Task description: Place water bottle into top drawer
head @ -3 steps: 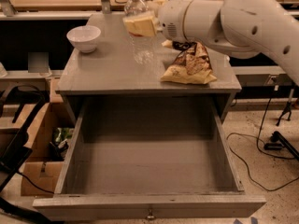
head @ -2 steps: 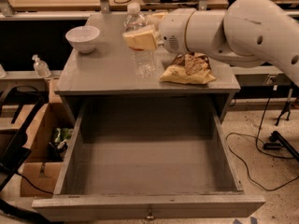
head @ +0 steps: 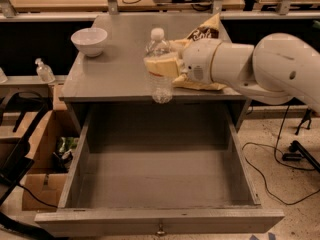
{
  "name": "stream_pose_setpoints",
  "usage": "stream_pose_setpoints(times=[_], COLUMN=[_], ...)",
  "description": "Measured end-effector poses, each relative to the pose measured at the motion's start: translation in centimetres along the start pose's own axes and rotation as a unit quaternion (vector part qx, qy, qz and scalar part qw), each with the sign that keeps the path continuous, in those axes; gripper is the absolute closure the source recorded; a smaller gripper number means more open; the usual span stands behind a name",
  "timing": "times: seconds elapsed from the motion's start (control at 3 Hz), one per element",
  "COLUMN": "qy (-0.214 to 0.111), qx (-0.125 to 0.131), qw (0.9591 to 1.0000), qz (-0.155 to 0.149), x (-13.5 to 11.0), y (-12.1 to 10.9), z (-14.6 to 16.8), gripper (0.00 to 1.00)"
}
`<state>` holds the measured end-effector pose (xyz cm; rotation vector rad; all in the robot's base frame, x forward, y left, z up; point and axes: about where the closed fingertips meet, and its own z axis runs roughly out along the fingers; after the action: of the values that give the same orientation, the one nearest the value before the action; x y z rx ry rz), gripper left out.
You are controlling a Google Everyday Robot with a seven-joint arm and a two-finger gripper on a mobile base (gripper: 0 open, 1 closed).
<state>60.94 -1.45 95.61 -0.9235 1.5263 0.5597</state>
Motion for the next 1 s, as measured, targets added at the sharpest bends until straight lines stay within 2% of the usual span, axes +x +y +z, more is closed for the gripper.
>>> stream_pose_setpoints(times=[0.67, 1.0], qy=[-0.010, -0.010], qx=[-0.034, -0.034], qw=[0.9991, 0.9991], qz=[0.025, 0.025], x=[3.5, 3.4], y=[1.4, 1.4], z=[1.7, 1.6], gripper=[1.00, 1.00])
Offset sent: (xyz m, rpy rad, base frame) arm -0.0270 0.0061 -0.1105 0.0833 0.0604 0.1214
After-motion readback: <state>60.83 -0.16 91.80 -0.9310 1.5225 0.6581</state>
